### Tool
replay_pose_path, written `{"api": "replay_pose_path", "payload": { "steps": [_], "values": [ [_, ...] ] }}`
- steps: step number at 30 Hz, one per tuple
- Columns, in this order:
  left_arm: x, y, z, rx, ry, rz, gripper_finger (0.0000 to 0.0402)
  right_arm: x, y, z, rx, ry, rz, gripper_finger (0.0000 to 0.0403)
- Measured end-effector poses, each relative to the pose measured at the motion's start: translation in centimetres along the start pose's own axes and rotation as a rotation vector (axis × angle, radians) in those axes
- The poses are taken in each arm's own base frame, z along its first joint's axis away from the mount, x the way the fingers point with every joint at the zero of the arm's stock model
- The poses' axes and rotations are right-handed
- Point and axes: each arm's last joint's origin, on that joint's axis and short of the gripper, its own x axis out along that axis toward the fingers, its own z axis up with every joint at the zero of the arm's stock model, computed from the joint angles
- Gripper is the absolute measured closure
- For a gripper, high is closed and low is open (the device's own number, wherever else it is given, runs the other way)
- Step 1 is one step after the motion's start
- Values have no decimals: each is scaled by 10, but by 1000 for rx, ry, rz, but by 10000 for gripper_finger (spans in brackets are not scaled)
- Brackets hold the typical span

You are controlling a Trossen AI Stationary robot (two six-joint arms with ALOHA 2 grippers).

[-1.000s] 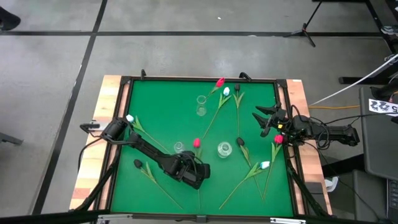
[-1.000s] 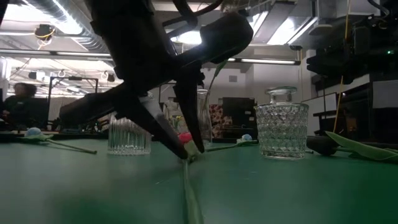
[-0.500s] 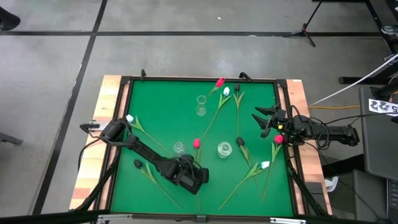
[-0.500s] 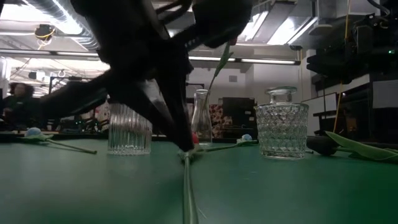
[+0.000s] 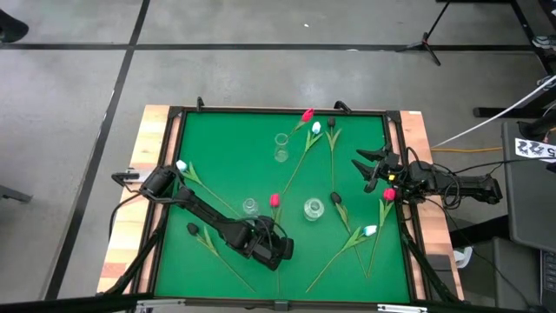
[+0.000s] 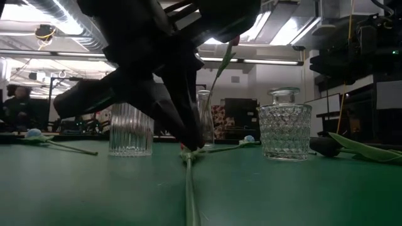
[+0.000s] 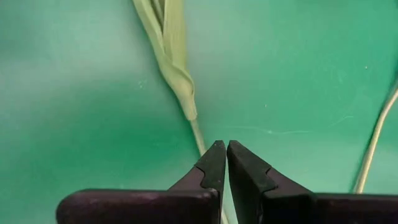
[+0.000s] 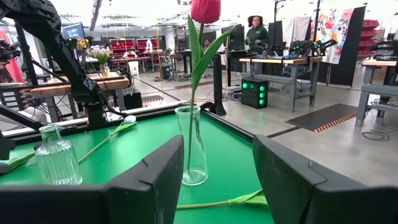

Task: Sort flowers into vase by color
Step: Put the left red tulip into the top transparent vase

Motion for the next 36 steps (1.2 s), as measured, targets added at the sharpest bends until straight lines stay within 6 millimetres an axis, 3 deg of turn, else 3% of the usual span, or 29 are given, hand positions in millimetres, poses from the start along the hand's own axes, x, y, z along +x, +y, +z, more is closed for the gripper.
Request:
{"api": "replay_pose_path", "payload": {
  "steps": [7, 17, 21, 30, 36],
  "values": [
    [0, -3, -1, 64, 6, -26, 356, 0, 0, 0, 0, 0, 0, 210],
    [-2, -14, -2, 140, 15, -121, 191, 0, 0, 0, 0, 0, 0, 210],
    [-1, -11, -1, 109, 14, -90, 150, 0, 0, 0, 0, 1, 0, 210],
    [-11, -11, 6, 101, -10, 41, 147, 0, 0, 0, 0, 1, 0, 210],
    [-8, -12, 15, 125, -46, 47, 148, 0, 0, 0, 0, 1, -7, 210]
  ]
}}
